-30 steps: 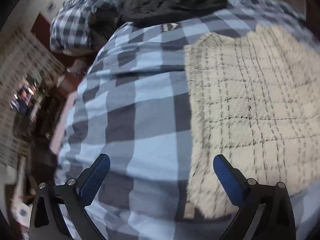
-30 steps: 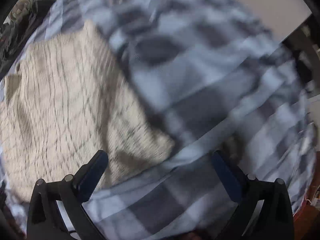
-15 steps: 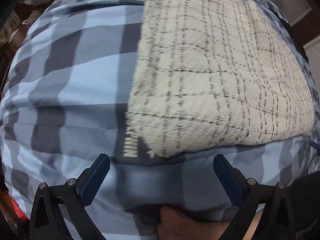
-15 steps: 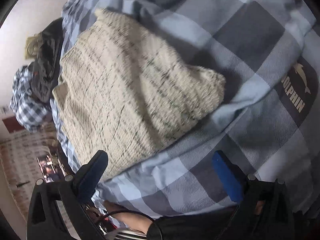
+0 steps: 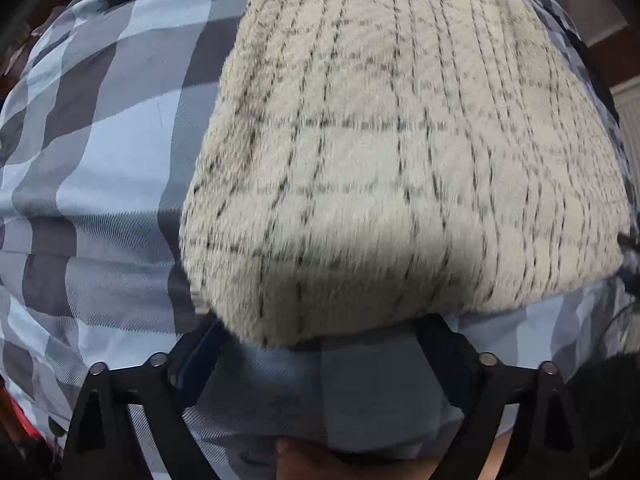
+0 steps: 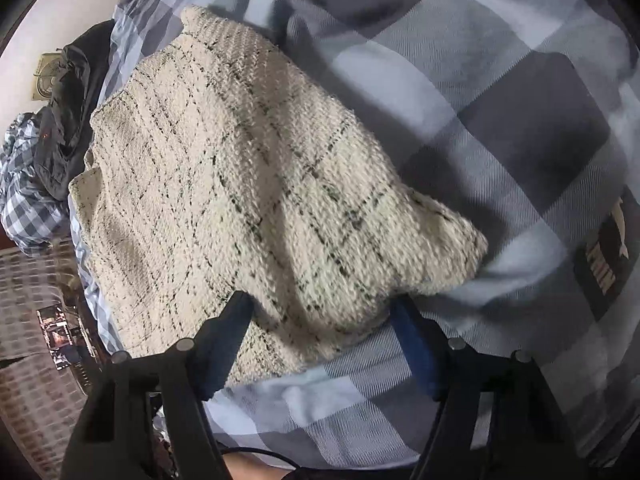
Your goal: Fold small clothes
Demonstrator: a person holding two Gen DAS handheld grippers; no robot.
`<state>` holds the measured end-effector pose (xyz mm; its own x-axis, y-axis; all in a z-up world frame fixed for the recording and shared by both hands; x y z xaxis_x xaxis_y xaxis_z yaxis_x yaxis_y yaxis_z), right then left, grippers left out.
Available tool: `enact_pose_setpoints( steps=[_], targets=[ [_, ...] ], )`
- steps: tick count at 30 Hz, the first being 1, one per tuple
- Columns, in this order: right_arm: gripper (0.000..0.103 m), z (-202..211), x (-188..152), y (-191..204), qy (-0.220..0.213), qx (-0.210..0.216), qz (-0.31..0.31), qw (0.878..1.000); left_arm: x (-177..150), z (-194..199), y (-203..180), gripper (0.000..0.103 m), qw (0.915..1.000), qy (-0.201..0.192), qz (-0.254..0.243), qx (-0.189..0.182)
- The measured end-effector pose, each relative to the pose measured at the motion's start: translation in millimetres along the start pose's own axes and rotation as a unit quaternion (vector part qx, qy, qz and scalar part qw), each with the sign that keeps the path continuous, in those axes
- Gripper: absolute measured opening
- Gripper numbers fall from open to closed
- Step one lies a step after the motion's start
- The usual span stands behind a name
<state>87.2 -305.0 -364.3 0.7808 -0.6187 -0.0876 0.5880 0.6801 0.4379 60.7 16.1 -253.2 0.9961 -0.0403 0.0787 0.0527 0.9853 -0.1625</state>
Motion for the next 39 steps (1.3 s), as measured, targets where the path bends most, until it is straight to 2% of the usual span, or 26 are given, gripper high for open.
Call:
enact_pose_setpoints(
  steps=[2,3,4,5,8,11,13,16,19,22,27,30,32,36,39],
  targets=[
    [0.042,2,1,3,-0.009,-0.005,0.015,1.0,9,-1,-10,0.066,1.0,-0.007,-0.006,-0.002],
    [0.038,5,2,6,-0.014,-0.007,0.023,1.0,11,0,-19,0.058,0.9998,-0.011,-0.014,-0.006],
    [0.033,8,2,8,-0.022,-0.01,0.032,0.999,12,0,-28,0.043,0.9996,-0.012,-0.021,-0.011],
    [0.028,10,2,9,-0.028,-0.008,0.036,0.999,14,-1,-34,0.034,0.9996,-0.014,-0.023,-0.014],
    [0.023,20,5,11,-0.046,0.011,0.041,0.998,23,0,-46,0.021,0.9992,-0.026,-0.012,-0.026],
    [0.02,26,9,16,-0.064,0.021,0.055,0.996,24,18,-46,0.014,0.9969,-0.051,0.012,-0.059],
    [0.02,32,10,21,-0.079,0.026,0.062,0.995,30,30,-48,0.011,0.9939,-0.076,0.025,-0.075],
    [0.019,44,12,27,-0.099,0.057,0.06,0.992,37,49,-55,0.01,0.9902,-0.117,0.019,-0.074],
    [0.019,69,10,34,-0.122,0.113,0.064,0.984,31,82,-60,0.009,0.985,-0.157,0.001,-0.072],
    [0.019,96,1,41,-0.139,0.159,0.068,0.975,23,105,-54,0.009,0.983,-0.169,-0.021,-0.069],
    [0.019,135,-29,59,-0.157,0.206,0.082,0.962,-11,133,-39,0.009,0.9819,-0.161,-0.02,-0.098],
    [0.018,149,-46,55,-0.145,0.211,0.089,0.963,-46,148,-28,0.009,0.9853,-0.126,-0.017,-0.114],
    [0.018,148,-52,55,-0.133,0.204,0.09,0.966,-73,156,-26,0.009,0.9859,-0.112,-0.031,-0.12],
    [0.018,144,-66,43,-0.112,0.167,0.103,0.974,-112,151,-34,0.009,0.9882,-0.084,-0.067,-0.109],
    [0.018,140,-67,36,-0.107,0.156,0.1,0.977,-119,153,-40,0.009,0.987,-0.085,-0.076,-0.113]
  ],
)
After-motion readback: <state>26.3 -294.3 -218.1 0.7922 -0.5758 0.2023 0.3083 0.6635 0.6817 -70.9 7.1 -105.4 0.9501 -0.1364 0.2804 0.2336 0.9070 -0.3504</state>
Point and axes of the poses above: each gripper's, at about its wrist camera, not at the fingertips, and z roughly against the way its jaws point, y to its left, x to its top, the point moved 9 cm from there along -z, roughly the way its jaws point, and after that the axes turned 2 degrees about -y, right-handed, at the moved point
